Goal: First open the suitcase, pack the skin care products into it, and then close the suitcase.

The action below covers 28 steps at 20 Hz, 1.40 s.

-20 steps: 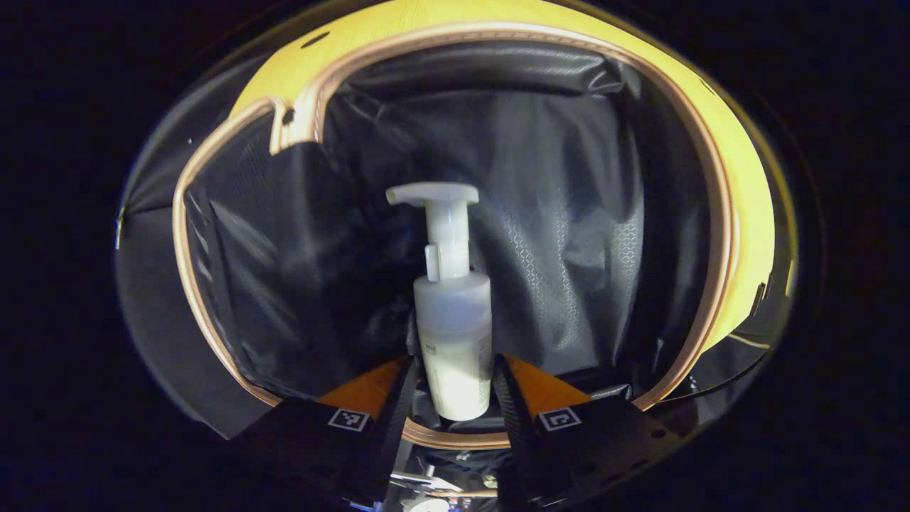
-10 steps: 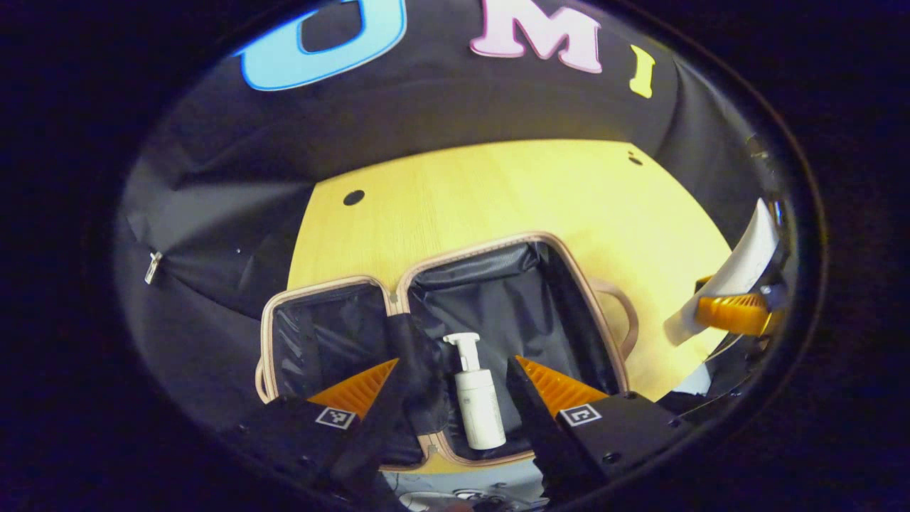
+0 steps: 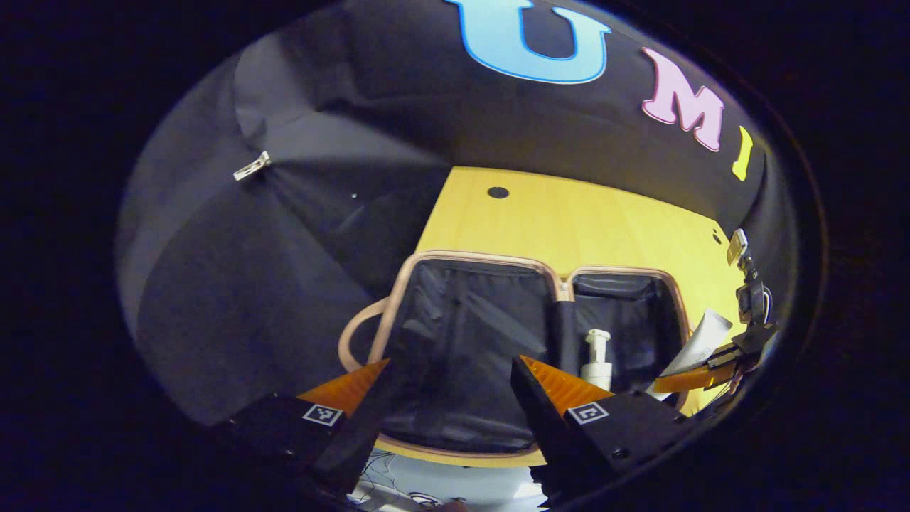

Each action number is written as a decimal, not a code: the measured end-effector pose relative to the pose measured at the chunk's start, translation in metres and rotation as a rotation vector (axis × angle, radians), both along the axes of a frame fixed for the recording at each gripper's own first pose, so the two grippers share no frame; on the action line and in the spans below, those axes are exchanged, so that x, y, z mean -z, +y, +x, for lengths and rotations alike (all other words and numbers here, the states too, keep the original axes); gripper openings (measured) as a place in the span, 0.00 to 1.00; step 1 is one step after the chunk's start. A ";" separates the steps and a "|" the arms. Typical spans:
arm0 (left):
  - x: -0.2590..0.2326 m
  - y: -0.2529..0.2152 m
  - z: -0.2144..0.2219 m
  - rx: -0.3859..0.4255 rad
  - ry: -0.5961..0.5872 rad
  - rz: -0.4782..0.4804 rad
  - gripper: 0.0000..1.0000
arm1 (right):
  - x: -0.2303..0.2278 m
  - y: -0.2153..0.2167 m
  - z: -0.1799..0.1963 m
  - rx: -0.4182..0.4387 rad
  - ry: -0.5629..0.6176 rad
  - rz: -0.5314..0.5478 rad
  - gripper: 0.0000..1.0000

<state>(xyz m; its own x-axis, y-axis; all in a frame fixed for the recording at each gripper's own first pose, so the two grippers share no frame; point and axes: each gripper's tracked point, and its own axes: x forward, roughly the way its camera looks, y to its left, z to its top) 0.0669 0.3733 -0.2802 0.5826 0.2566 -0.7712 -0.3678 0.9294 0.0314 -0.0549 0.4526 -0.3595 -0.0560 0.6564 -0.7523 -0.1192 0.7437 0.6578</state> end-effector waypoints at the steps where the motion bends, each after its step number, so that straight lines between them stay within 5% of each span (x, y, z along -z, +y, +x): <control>1: 0.003 0.019 -0.010 -0.033 0.016 0.008 0.99 | 0.012 -0.002 -0.006 -0.018 0.044 -0.048 0.36; 3: 0.013 0.048 -0.023 -0.090 0.036 0.008 0.99 | 0.033 -0.009 -0.019 -0.066 0.116 -0.139 0.36; 5: 0.022 0.071 -0.032 -0.137 0.058 0.001 0.99 | 0.035 -0.009 -0.012 0.000 0.202 -0.166 0.29; 6: 0.030 0.081 -0.039 -0.166 0.074 -0.006 0.99 | 0.037 -0.009 -0.008 0.026 0.231 -0.179 0.35; 7: 0.036 0.091 -0.044 -0.209 0.090 -0.027 0.99 | 0.037 -0.012 -0.004 0.041 0.251 -0.193 0.28; 8: 0.040 0.097 -0.047 -0.239 0.092 -0.065 0.99 | 0.041 -0.013 -0.003 0.055 0.261 -0.211 0.29; 9: 0.046 0.104 -0.047 -0.250 0.086 -0.092 0.99 | 0.042 -0.016 0.000 0.068 0.261 -0.232 0.40; 12: 0.059 0.133 -0.046 -0.291 0.120 -0.089 0.99 | 0.025 -0.009 0.013 0.183 0.213 -0.220 0.41; 15: 0.061 0.141 -0.027 -0.338 0.072 -0.201 0.99 | -0.004 -0.005 0.021 0.201 0.046 -0.201 1.00; 16: 0.064 0.144 -0.025 -0.353 0.072 -0.237 0.98 | -0.019 -0.007 0.027 0.200 -0.023 -0.182 0.89; 17: 0.072 0.149 -0.023 -0.371 0.092 -0.252 0.98 | -0.029 -0.010 0.032 0.203 -0.076 -0.169 0.98; 21: 0.106 0.162 -0.017 -0.390 0.182 -0.258 0.98 | -0.058 -0.032 0.053 0.243 -0.223 -0.132 0.98; 28: 0.143 0.155 0.007 -0.340 0.288 -0.298 0.97 | -0.058 -0.058 0.064 0.287 -0.260 -0.145 0.98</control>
<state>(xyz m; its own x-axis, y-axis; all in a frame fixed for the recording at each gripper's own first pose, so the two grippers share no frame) 0.0736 0.5284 -0.4237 0.2587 0.1388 -0.9559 -0.6648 0.7435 -0.0719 0.0087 0.3945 -0.3019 0.3185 0.5035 -0.8031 -0.0417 0.8539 0.5188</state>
